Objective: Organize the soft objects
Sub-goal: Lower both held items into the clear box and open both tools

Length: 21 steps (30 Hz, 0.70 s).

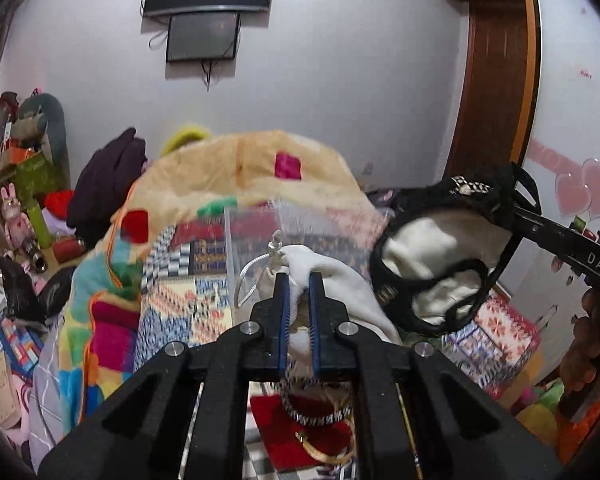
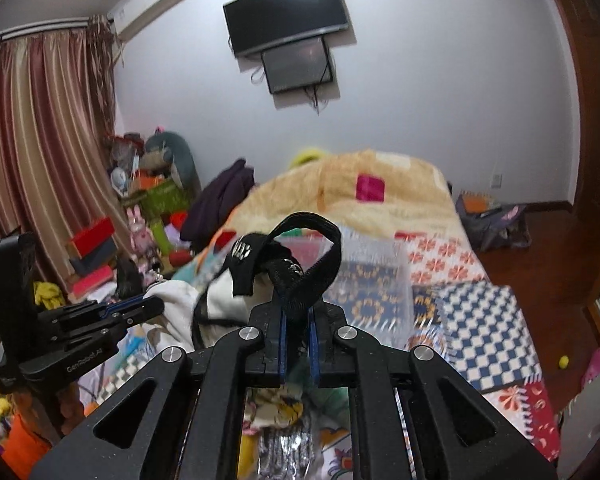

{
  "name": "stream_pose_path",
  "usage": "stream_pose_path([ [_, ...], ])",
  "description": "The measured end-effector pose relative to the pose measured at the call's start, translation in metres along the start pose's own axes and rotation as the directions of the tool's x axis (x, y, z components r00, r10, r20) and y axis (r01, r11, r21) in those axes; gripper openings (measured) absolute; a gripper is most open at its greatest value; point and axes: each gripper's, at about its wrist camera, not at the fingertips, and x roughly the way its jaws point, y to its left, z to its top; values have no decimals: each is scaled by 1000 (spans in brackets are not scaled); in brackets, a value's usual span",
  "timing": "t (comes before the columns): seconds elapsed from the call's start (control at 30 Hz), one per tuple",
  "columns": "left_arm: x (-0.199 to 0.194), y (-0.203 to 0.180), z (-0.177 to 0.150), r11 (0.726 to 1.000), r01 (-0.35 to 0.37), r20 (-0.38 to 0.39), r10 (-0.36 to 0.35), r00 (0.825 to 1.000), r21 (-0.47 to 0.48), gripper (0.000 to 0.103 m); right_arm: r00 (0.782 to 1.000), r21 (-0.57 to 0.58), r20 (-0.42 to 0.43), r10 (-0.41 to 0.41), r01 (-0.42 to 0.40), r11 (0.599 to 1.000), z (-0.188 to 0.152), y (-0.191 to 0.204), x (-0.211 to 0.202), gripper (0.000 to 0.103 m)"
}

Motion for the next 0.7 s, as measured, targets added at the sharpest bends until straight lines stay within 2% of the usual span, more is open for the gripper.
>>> stream_pose_path([
  [0.27,16,3,31,999,-33,47,33,998,-4,8,998,2,40,-48,48,999,25,-7,20,8],
  [0.47,46,5,37,996,-93,37,93,995,7,8,997,25,32,-72,72,997,32,-11,42,8],
  [0.57,66,7,34,992,-123,12,123,992,7,8,995,25,5,-100,100,995,29,-13,57,8],
  [0.7,91,11,25,992,-127,-52,126,991,-2,8,988,0,-75,-133,133,991,18,-15,83,8],
])
